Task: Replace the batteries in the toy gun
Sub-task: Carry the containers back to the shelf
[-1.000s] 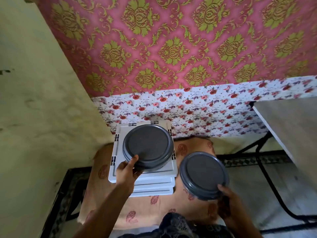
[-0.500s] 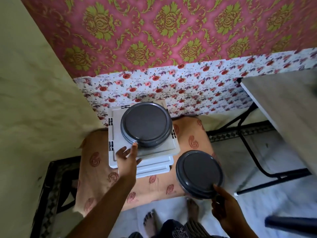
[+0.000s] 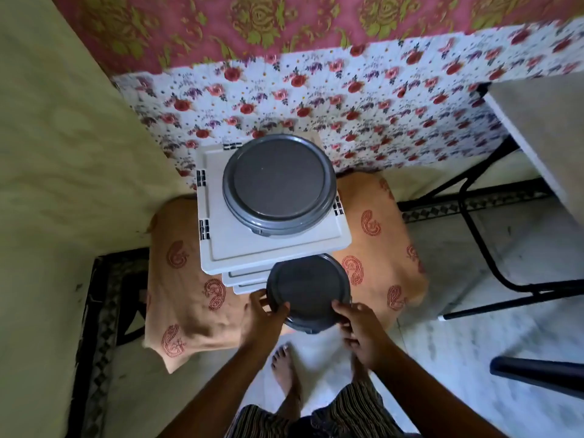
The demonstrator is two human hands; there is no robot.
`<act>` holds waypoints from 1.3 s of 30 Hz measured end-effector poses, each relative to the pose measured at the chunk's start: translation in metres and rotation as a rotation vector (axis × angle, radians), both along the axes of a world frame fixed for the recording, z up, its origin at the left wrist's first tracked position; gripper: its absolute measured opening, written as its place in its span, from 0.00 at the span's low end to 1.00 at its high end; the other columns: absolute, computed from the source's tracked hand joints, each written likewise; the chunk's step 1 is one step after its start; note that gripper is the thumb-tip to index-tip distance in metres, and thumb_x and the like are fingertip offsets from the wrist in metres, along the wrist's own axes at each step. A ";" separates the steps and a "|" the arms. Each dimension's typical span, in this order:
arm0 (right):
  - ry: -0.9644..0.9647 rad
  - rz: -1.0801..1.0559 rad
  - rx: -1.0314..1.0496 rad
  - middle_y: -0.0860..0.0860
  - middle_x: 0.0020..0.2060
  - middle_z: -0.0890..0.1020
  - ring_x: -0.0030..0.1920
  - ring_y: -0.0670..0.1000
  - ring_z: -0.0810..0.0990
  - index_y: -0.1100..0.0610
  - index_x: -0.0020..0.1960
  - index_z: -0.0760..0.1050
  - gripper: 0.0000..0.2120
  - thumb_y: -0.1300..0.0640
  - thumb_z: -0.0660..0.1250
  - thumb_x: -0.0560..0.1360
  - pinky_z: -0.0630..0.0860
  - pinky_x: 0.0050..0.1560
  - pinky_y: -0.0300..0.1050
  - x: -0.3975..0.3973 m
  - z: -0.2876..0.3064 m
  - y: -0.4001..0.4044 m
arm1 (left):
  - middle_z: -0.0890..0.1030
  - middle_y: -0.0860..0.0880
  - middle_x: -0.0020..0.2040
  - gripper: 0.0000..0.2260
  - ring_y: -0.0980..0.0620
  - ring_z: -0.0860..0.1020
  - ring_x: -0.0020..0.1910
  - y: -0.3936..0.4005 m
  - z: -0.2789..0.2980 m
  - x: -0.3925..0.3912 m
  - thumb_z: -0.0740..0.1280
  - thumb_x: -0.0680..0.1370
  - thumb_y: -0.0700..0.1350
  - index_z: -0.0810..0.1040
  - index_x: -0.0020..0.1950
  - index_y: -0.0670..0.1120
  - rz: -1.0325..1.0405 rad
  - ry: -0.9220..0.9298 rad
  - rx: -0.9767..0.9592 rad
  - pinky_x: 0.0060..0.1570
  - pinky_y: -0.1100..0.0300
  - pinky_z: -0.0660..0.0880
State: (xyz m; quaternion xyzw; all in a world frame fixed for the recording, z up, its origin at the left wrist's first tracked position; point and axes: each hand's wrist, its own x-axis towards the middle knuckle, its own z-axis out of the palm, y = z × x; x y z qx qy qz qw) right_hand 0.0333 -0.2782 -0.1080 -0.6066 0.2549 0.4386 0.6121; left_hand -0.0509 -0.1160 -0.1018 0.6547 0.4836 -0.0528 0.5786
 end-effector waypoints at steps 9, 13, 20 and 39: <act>-0.141 0.041 -0.084 0.53 0.27 0.66 0.15 0.42 0.59 0.56 0.36 0.69 0.12 0.57 0.68 0.75 0.58 0.17 0.31 0.057 -0.030 0.054 | 0.79 0.47 0.48 0.08 0.48 0.76 0.47 0.027 -0.018 0.043 0.65 0.75 0.34 0.73 0.52 0.44 0.185 -0.122 -0.089 0.46 0.56 0.74; -0.088 -0.101 -0.076 0.49 0.22 0.76 0.14 0.41 0.60 0.56 0.36 0.72 0.09 0.62 0.68 0.74 0.57 0.17 0.29 0.074 -0.031 0.066 | 0.78 0.50 0.55 0.10 0.50 0.78 0.53 0.026 -0.015 0.056 0.66 0.76 0.41 0.75 0.56 0.41 -0.001 -0.031 0.103 0.46 0.61 0.71; -0.128 -0.110 -0.140 0.54 0.32 0.75 0.22 0.46 0.60 0.57 0.36 0.69 0.11 0.67 0.65 0.74 0.56 0.18 0.31 0.085 -0.026 0.075 | 0.80 0.44 0.56 0.13 0.44 0.77 0.56 0.028 -0.018 0.068 0.65 0.76 0.45 0.78 0.58 0.41 -0.025 0.064 0.200 0.48 0.63 0.67; -0.732 0.291 -0.329 0.52 0.41 0.82 0.43 0.51 0.80 0.56 0.44 0.77 0.08 0.67 0.65 0.73 0.75 0.43 0.37 -0.008 0.037 0.030 | 0.71 0.41 0.65 0.32 0.43 0.70 0.65 0.045 0.022 -0.030 0.72 0.71 0.41 0.62 0.71 0.40 0.175 -0.097 0.351 0.58 0.53 0.71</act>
